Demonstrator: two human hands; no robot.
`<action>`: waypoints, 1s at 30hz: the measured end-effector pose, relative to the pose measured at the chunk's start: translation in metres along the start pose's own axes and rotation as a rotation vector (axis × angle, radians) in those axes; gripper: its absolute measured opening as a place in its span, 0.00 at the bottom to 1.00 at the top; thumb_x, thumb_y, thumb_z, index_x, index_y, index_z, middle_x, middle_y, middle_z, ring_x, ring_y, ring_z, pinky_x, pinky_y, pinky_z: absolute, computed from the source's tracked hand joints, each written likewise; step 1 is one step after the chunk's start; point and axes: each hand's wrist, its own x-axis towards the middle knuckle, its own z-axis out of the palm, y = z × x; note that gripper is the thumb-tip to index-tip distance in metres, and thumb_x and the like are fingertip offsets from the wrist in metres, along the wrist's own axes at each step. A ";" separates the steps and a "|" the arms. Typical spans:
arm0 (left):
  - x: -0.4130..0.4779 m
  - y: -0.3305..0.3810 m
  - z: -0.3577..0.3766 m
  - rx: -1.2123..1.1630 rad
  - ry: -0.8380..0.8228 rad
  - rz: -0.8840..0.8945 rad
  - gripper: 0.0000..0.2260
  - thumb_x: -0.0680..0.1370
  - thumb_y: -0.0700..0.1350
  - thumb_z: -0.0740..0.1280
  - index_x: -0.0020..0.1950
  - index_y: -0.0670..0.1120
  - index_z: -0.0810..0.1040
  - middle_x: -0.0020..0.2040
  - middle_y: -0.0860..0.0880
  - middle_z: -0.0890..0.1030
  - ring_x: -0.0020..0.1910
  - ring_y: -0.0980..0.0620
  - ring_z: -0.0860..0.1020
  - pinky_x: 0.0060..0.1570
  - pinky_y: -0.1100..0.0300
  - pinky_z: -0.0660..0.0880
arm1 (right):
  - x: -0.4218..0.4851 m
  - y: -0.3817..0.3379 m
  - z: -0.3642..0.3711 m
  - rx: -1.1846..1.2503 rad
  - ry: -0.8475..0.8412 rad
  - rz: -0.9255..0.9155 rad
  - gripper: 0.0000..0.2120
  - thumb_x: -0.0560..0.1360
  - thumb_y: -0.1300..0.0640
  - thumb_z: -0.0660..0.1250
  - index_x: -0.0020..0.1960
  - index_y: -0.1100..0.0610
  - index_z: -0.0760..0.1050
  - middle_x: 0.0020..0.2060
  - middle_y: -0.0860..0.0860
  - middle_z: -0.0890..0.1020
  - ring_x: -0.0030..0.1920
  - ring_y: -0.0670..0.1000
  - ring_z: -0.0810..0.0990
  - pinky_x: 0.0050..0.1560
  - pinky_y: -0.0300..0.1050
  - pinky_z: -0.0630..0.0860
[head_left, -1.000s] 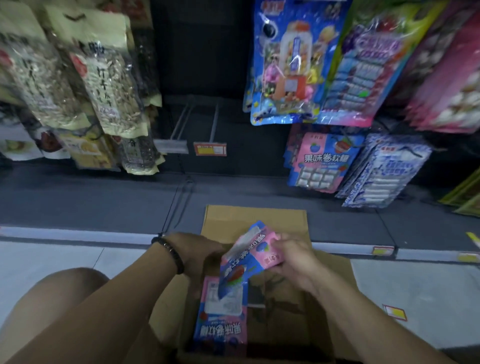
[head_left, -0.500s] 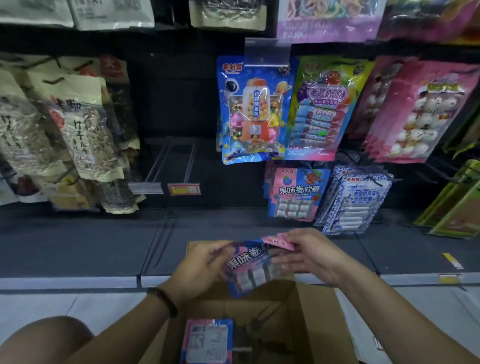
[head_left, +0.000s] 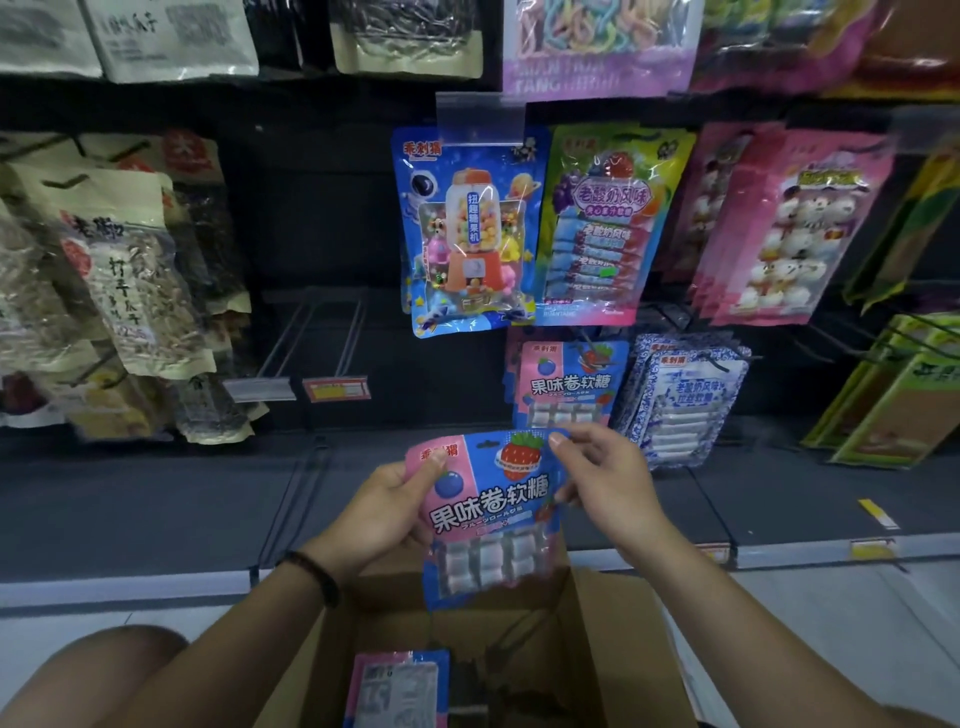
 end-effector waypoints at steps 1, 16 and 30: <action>0.003 0.000 0.002 -0.003 0.004 0.005 0.24 0.86 0.60 0.58 0.51 0.43 0.86 0.39 0.43 0.88 0.31 0.51 0.82 0.31 0.63 0.76 | 0.000 0.001 -0.001 -0.027 0.047 -0.026 0.10 0.84 0.52 0.68 0.49 0.57 0.81 0.38 0.52 0.86 0.28 0.52 0.82 0.30 0.44 0.76; 0.104 0.059 0.086 -0.333 -0.001 -0.176 0.14 0.85 0.57 0.64 0.62 0.51 0.82 0.49 0.47 0.90 0.43 0.44 0.89 0.52 0.45 0.84 | 0.090 0.016 -0.067 0.031 0.409 0.151 0.21 0.82 0.50 0.71 0.33 0.59 0.76 0.25 0.53 0.77 0.28 0.53 0.74 0.35 0.49 0.71; 0.182 0.073 0.118 -0.348 0.121 -0.154 0.11 0.84 0.55 0.67 0.60 0.51 0.82 0.43 0.50 0.90 0.36 0.46 0.89 0.51 0.44 0.84 | 0.158 0.048 -0.071 0.234 0.552 0.214 0.08 0.80 0.55 0.75 0.45 0.58 0.85 0.36 0.54 0.87 0.32 0.52 0.85 0.32 0.44 0.78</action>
